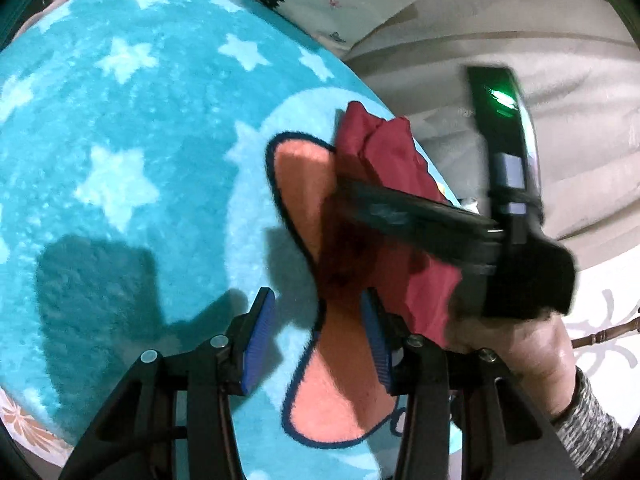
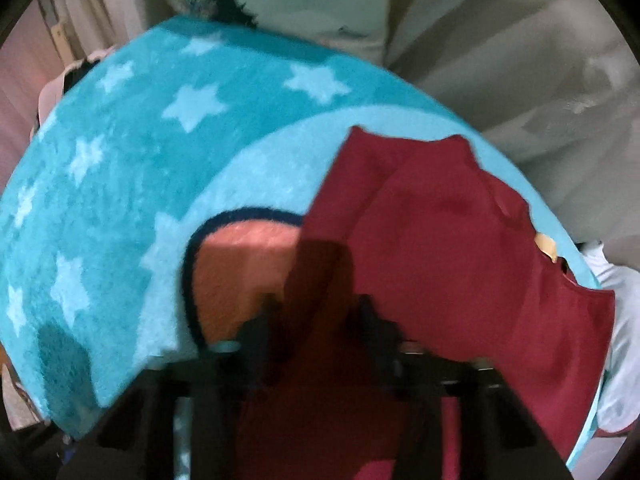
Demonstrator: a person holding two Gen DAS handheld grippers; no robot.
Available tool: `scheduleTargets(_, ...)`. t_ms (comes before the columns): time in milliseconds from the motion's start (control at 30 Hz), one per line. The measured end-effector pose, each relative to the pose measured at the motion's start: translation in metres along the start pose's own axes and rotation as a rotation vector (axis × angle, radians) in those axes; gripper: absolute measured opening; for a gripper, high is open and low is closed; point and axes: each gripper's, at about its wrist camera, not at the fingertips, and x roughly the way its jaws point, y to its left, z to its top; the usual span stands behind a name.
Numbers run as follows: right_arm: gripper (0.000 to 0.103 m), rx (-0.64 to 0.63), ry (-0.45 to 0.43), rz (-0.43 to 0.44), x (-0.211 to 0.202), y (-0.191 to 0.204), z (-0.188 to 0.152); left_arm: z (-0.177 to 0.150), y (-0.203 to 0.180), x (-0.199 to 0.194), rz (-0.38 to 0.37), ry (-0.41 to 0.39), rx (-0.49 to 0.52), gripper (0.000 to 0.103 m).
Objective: Fold small clothes
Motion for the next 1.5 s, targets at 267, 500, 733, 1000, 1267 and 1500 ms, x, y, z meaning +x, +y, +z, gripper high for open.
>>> scheduleTargets(267, 0.015, 0.214, -0.136, 0.304, -0.051, -0.076, -0.02, -0.008, -0.024, 0.0, 0.049, -0.042, 0.004, 0.043)
scheduleTargets(500, 0.014, 0.421, -0.246, 0.408, -0.083, -0.197, -0.074, -0.033, -0.068, -0.01, 0.121, -0.08, 0.022, 0.043)
scheduleTargets(733, 0.014, 0.713, -0.245, 0.477, -0.053, -0.32, -0.169, -0.068, -0.116, 0.006, 0.159, -0.053, 0.073, 0.043)
scheduleTargets(1000, 0.014, 0.855, -0.257, 0.562, -0.034, -0.36, -0.237, -0.098, -0.149, 0.03, 0.182, -0.011, 0.127, 0.043)
scheduleTargets(1267, 0.025, 0.787, -0.323, 0.487, -0.071, -0.373, -0.233, -0.106, -0.16, 0.035, 0.183, -0.004, 0.137, 0.043)
scheduleTargets(1500, 0.025, 0.597, -0.446, 0.656, -0.137, -0.329, -0.195, -0.104, -0.165, 0.041, 0.171, 0.019, 0.122, 0.043)
